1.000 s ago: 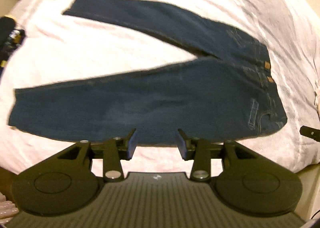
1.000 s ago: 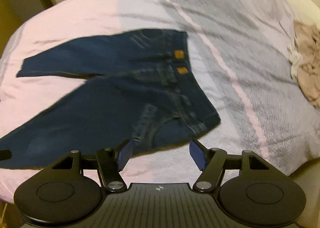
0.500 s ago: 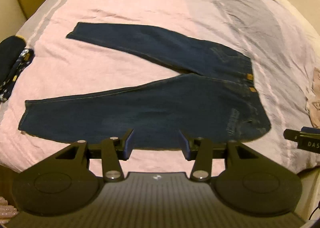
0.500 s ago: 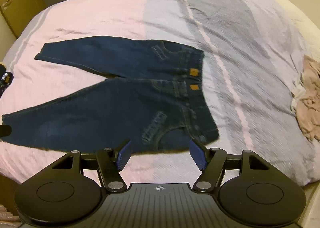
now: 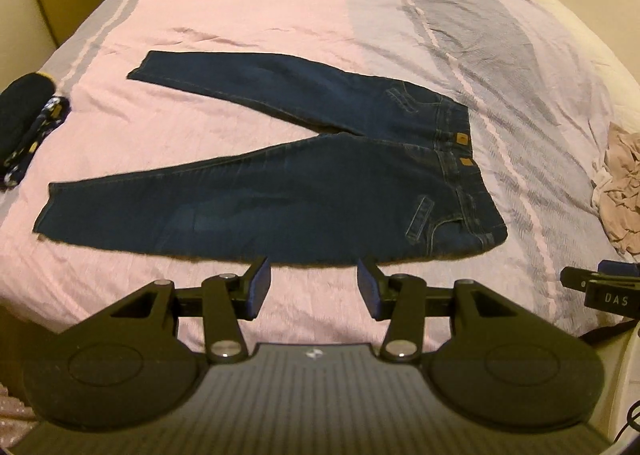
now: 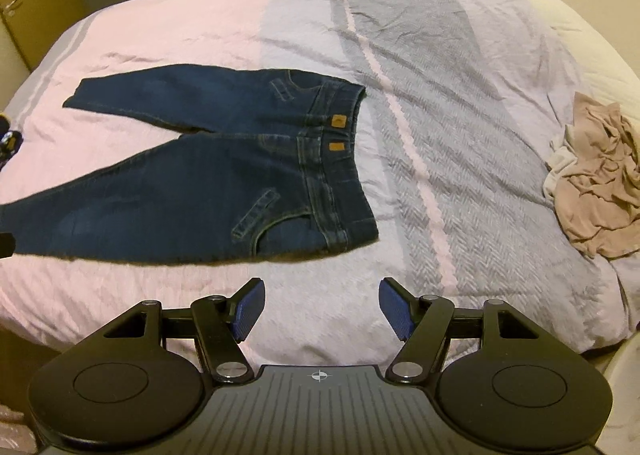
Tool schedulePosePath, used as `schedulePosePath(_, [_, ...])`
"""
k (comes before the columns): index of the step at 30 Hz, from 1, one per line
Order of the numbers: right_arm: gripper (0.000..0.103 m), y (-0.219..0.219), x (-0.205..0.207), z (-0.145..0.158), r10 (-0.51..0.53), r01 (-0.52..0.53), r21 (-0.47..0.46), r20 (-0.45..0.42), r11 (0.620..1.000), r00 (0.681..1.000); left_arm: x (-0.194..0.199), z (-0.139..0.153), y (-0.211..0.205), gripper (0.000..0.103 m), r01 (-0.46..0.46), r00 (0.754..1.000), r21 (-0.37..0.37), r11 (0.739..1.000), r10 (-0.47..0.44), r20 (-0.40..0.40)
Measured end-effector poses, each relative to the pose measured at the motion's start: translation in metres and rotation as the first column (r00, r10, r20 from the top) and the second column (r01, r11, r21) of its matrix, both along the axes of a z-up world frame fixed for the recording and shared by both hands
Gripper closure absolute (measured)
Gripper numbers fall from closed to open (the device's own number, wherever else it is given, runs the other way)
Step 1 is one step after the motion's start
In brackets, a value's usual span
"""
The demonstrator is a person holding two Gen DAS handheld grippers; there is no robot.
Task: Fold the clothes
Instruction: 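Raise both open grippers above the flat jeans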
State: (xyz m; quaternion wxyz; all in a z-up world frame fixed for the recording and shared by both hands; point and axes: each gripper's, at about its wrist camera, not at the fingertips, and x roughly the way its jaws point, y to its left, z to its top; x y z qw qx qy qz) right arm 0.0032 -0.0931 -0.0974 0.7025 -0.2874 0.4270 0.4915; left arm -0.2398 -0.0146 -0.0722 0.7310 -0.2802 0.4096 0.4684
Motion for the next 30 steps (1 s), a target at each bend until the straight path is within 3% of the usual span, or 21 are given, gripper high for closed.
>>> schedulePosePath(14, [0.036, -0.027, -0.029, 0.007, 0.111, -0.111, 0.012, -0.014, 0.994, 0.994, -0.062, 0.012, -0.056, 0.058, -0.158, 0.987, 0.034, 0.987, 0.159, -0.014])
schedulePosePath(30, [0.036, -0.045, -0.047, 0.006, 0.157, -0.157, 0.014, -0.050, 0.988, 0.986, -0.123, 0.020, -0.084, 0.058, -0.266, 0.963, 0.047, 0.963, 0.267, -0.022])
